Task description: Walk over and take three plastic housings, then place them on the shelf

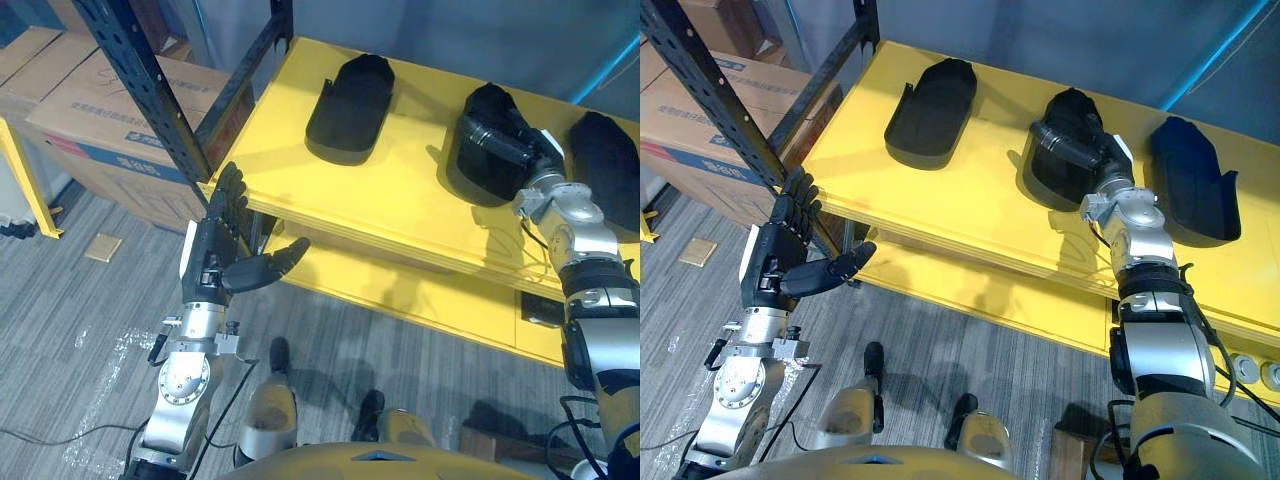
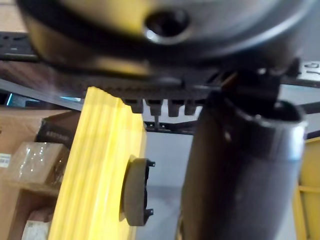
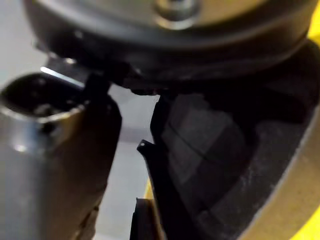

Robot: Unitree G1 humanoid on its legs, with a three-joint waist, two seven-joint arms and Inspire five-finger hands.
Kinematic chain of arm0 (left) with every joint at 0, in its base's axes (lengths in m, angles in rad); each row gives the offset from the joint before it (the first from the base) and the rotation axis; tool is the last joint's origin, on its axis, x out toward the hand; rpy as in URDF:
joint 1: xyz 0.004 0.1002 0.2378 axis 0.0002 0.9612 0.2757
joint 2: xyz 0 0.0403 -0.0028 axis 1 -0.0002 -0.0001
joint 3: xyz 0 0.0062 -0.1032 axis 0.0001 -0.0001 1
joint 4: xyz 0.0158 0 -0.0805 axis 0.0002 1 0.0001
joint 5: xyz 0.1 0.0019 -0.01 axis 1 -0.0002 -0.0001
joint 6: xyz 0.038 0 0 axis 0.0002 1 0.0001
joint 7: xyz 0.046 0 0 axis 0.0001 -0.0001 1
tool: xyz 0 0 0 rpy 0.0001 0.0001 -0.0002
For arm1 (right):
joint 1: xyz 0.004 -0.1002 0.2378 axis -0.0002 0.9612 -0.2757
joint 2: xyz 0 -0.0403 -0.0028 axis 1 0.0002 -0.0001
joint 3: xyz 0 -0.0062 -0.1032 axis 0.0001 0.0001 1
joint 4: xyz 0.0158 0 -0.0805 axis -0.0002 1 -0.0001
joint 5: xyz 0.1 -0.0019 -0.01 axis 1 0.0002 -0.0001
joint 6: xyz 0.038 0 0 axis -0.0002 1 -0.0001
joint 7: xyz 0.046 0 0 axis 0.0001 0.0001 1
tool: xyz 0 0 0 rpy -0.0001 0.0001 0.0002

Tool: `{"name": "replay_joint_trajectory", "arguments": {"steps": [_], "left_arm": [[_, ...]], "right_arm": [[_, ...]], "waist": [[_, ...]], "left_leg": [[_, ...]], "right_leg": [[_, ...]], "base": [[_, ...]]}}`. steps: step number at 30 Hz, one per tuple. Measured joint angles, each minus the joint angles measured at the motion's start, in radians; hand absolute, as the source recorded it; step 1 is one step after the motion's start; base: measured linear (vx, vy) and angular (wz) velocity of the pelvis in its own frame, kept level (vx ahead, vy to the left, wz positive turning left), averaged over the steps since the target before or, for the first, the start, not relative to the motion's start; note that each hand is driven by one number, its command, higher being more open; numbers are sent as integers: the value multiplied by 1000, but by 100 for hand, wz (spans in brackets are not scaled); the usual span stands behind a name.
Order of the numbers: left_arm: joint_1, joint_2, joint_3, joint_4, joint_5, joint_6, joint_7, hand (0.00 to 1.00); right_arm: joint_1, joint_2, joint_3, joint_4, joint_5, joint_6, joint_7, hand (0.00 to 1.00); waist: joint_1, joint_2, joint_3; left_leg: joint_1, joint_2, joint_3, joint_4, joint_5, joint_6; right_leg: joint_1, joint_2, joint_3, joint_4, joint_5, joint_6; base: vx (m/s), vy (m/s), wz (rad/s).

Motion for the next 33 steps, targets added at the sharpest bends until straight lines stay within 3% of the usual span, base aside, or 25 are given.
{"name": "replay_joint_trajectory", "arguments": {"steps": [12,17,27,31,32,33], "left_arm": [[6,-6,-35,0,0,0,-15,100],[14,-16,-42,2,0,0,-34,100],[21,-24,-87,19,0,-8,-50,100],[17,-35,-86,20,2,-8,-10,100],[12,-42,-73,20,21,-10,45,100],[12,-42,-71,20,24,-10,50,100]], "right_arm": [[-4,-2,3,-19,-30,-17,0,100],[-22,-54,27,-45,-33,-6,27,100],[-35,-90,55,-260,-26,8,85,100],[-20,-119,54,-413,-19,8,36,100],[63,-152,1,-538,-19,1,-2,100],[72,-154,-5,-548,-19,1,-4,100]], "waist": [[-7,2,-2],[-10,4,-7],[-42,3,-96],[-62,3,-104],[-64,1,-110],[-65,0,-110]], "left_leg": [[4,1,6,0,0,0],[17,0,14,-1,0,0],[22,17,40,-4,-8,-7],[37,17,54,-3,-9,-9],[38,16,57,-3,-11,-9],[38,16,57,-3,-11,-10]], "right_leg": [[0,0,7,-1,0,1],[10,1,14,-8,3,4],[36,28,34,-94,41,10],[47,32,46,-111,53,8],[45,32,49,-119,57,9],[45,32,49,-120,57,9]], "base": [[5,-5,-1],[15,-14,-5],[26,-12,-7],[-7,-1,-10],[-28,19,-9],[-26,25,-8]]}}
